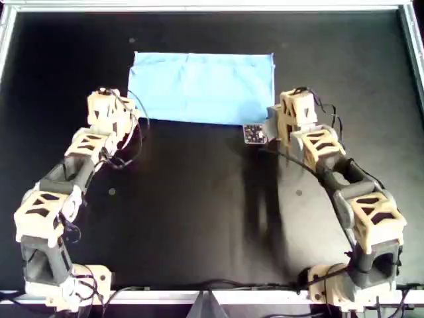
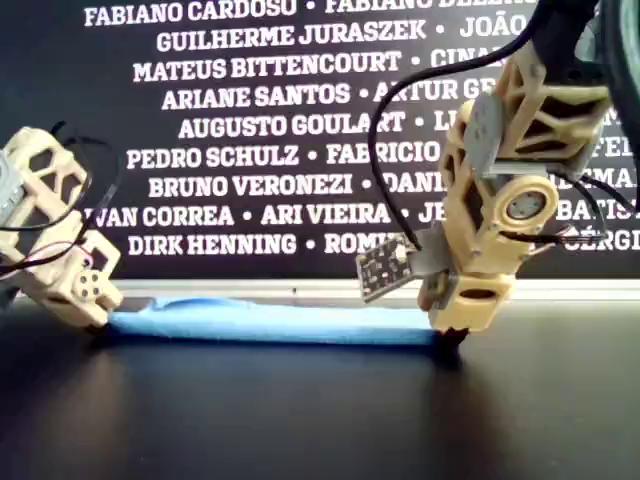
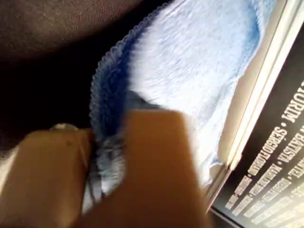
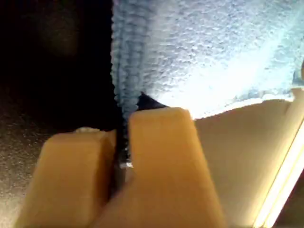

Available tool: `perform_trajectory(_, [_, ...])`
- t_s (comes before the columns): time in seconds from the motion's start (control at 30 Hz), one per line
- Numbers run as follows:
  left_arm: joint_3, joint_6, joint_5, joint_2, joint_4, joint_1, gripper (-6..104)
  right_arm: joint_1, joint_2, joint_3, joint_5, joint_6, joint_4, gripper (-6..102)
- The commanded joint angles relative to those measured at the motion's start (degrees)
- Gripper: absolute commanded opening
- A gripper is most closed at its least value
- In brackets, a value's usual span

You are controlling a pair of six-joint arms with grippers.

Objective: Fold a cloth

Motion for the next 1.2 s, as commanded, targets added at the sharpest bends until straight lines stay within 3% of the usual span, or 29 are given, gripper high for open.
perform_trajectory(0.0, [-1.0,-0.3,0.5,1.2,-0.2,-2.0,-2,0.1,1.4,-6.8,-0.6,0.44,-0.8,-1])
perform_trajectory(0.8, [8.3,0.5,-0.4,10.5,0.4,-3.1,-1,-1.0,2.4,-5.2,0.1,-0.53,-0.6,2])
perform_trajectory(1.17, [17.3,0.6,-0.5,20.1,0.4,-2.5,-1,-1.0,18.9,10.1,-0.5,-0.62,-0.6,2])
